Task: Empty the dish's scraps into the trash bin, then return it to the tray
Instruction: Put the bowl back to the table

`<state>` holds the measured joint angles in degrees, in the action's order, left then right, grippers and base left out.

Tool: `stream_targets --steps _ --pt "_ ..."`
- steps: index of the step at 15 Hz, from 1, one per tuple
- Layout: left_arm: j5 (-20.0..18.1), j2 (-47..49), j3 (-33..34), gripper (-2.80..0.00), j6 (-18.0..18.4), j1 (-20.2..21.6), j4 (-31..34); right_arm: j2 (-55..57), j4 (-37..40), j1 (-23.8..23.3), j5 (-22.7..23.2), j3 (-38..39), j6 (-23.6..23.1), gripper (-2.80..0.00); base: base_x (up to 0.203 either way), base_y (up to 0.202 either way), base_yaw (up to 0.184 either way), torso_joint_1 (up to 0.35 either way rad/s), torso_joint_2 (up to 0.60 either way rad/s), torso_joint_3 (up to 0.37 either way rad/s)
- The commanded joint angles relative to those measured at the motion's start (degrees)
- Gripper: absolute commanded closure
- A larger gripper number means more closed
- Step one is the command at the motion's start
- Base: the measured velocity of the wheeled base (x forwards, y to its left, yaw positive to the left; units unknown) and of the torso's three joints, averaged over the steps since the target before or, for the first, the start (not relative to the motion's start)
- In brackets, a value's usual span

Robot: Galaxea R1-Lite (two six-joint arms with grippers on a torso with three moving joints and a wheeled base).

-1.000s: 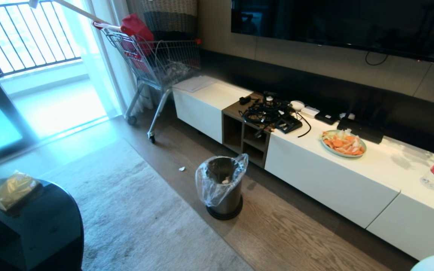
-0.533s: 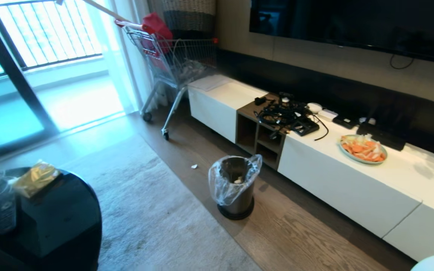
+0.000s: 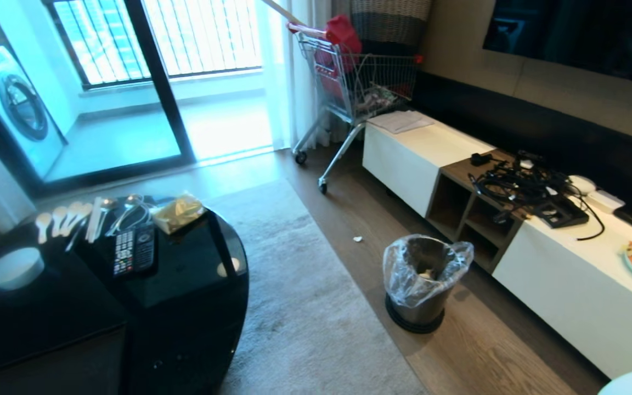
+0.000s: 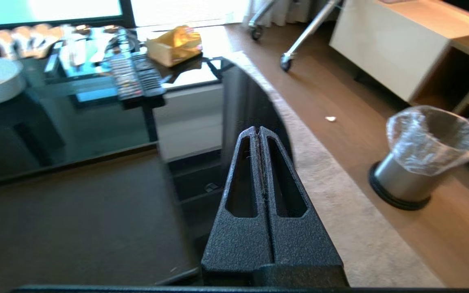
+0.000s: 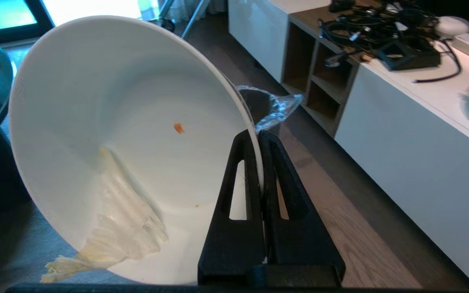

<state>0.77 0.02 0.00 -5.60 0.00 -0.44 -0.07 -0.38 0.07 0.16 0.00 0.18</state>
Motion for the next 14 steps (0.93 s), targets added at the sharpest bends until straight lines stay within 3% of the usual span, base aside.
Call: stream_targets --steps 1,14 --pt "0.0 0.0 0.0 0.0 -0.1 0.0 0.0 0.1 -0.1 0.0 0.0 0.0 0.0 0.0 0.0 -0.011 0.168 0.002 0.0 0.007" --pt "0.0 0.0 0.0 0.0 -0.1 0.0 0.0 0.1 0.0 0.0 0.0 0.0 0.0 0.0 0.0 -0.009 0.167 0.002 0.0 0.002"
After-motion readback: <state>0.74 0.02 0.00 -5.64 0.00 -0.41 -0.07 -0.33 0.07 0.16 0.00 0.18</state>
